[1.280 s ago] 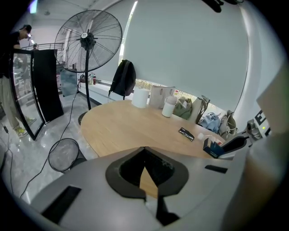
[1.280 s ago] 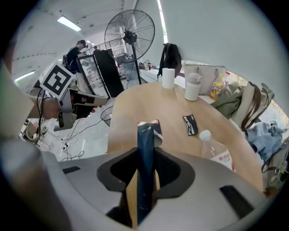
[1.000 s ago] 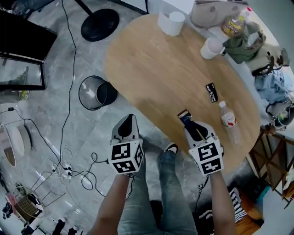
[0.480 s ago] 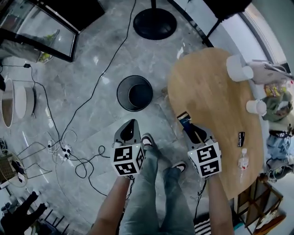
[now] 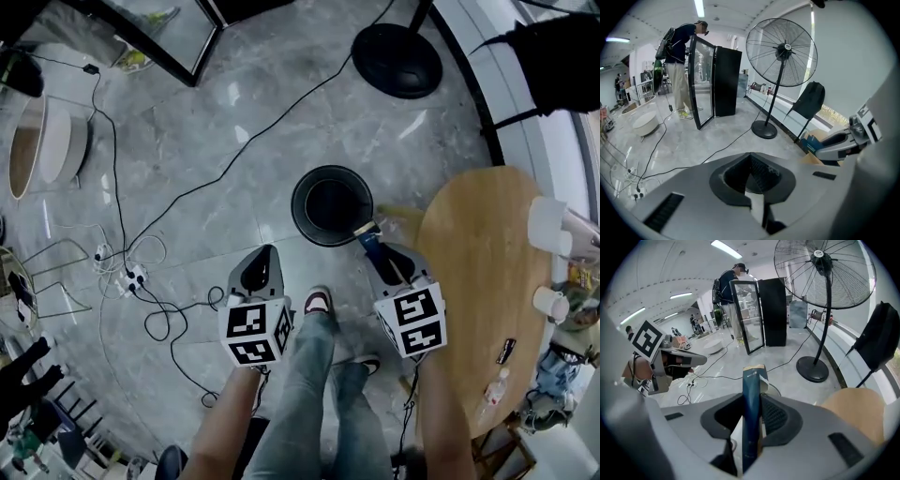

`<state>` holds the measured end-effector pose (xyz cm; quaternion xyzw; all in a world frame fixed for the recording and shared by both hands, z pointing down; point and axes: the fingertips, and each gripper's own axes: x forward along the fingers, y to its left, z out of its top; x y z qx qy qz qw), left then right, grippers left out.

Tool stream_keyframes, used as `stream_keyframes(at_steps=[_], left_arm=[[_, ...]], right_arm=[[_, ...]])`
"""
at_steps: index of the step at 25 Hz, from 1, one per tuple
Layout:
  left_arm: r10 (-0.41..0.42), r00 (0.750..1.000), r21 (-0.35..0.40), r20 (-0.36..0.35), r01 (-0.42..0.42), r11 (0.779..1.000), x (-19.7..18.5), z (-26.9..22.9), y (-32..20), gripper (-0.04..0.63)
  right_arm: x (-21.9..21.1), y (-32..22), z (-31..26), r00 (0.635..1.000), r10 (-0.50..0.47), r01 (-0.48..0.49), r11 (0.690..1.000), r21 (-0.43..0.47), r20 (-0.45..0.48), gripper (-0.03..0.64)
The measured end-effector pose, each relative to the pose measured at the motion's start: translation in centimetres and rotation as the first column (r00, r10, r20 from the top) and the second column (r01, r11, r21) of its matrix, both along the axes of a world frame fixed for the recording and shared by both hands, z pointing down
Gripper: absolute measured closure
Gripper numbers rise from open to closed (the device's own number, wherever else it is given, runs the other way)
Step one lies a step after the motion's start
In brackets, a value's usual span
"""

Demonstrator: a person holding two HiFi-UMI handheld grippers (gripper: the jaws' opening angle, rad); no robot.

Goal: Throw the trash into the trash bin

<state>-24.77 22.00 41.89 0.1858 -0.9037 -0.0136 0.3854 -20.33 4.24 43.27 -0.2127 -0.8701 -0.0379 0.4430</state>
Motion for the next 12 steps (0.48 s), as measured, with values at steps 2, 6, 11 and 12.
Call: stream_keyframes(at_steps=[2,6,11,12], left_arm=[[-0.021,1.000,-0.001,-0.010,0.021,1.000,-0.7,1.2,1.5,0.586],[-0.059,0.997,0.001,-0.043,0.059,0.998,-1.7,4.8,3.5,0.586],[-0.070,0.996,-0.007,-0.058,0.070,0.998,-3.2,8.6,4.9,0.586],[-0.070,0.996,-0.007,-0.060,0.070,0.998,-3.5,9.3,5.2,0.586]], right_arm=[[-1.7,1.3,1.5,1.000,-0.008,0.008,1.000,-0.004,-0.004,0.497],[-4.2,3.0,5.5,0.999,-0.036,0.036,0.999,-0.005,-0.025,0.495],[-6.2,4.0,11.2,0.997,-0.030,0.031,0.999,0.009,-0.066,0.494],[-6.5,4.2,12.1,0.997,-0.015,0.015,1.000,-0.002,-0.076,0.494]])
